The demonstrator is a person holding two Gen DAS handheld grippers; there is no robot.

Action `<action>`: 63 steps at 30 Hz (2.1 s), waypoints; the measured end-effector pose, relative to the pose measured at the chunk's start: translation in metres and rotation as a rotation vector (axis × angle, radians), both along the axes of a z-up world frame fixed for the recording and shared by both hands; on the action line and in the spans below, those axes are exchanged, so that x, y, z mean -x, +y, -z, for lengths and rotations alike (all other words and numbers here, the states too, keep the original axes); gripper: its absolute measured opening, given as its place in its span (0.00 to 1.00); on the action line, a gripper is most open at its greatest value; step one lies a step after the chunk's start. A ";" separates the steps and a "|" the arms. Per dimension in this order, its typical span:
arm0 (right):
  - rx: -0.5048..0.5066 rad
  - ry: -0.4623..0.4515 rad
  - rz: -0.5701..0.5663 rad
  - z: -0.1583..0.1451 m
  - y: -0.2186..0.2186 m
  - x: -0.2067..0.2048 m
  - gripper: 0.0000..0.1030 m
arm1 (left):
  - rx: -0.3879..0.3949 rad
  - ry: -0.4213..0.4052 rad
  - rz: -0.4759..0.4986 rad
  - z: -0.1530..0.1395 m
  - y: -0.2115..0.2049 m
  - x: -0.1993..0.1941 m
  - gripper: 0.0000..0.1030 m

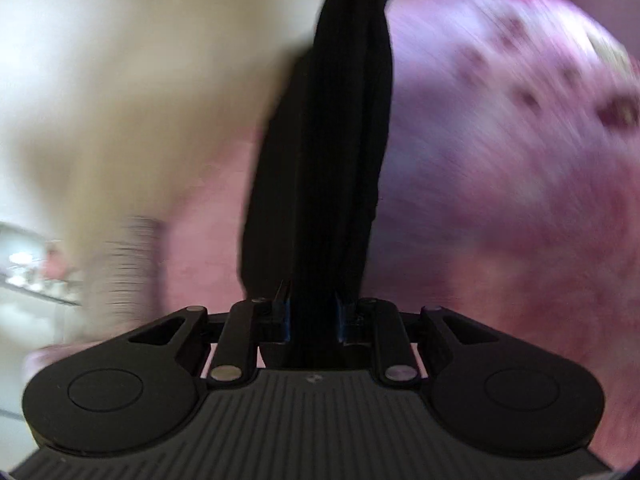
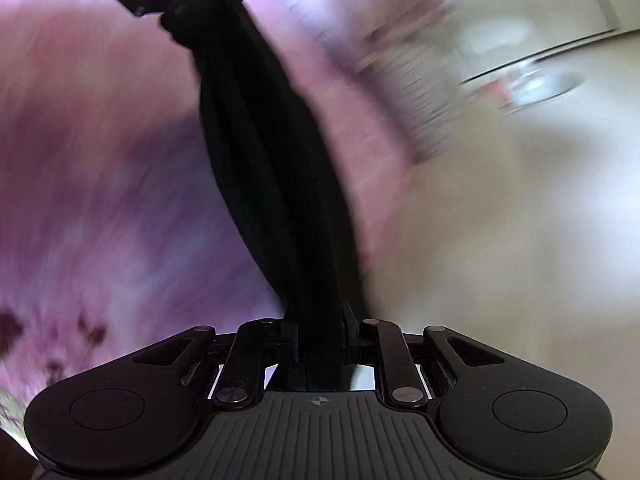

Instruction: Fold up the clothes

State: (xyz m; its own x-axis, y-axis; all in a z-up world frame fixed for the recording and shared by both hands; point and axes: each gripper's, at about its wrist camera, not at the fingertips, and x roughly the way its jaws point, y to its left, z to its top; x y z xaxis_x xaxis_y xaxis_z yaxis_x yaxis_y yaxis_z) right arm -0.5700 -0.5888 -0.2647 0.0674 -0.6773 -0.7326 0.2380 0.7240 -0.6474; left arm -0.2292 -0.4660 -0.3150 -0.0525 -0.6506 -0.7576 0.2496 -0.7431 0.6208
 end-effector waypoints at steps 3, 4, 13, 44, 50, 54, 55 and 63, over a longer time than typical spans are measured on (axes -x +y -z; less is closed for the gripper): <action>-0.110 -0.008 -0.003 0.050 0.017 0.008 0.16 | -0.035 -0.025 0.029 0.032 0.024 -0.002 0.23; -0.111 -0.023 -0.001 0.058 0.026 0.010 0.21 | -0.030 -0.028 0.035 0.038 0.031 -0.004 0.25; -0.295 -0.192 0.228 0.016 0.065 0.021 0.38 | -0.132 0.089 -0.253 -0.013 0.033 -0.047 0.31; -0.449 -0.830 0.891 0.013 -0.188 0.054 0.38 | -0.285 0.461 -0.734 0.012 -0.156 -0.089 0.23; -0.355 -0.754 0.794 -0.006 -0.182 0.041 0.38 | -0.321 0.424 -0.740 0.008 -0.165 -0.087 0.23; -0.415 -0.751 0.816 0.021 -0.194 0.038 0.38 | -0.315 0.411 -0.730 0.014 -0.167 -0.085 0.22; -0.418 -0.767 0.811 0.024 -0.195 0.040 0.38 | -0.316 0.410 -0.732 0.014 -0.167 -0.085 0.22; -0.377 -0.839 0.792 -0.021 -0.122 0.041 0.38 | -0.304 0.459 -0.710 -0.023 -0.147 -0.075 0.22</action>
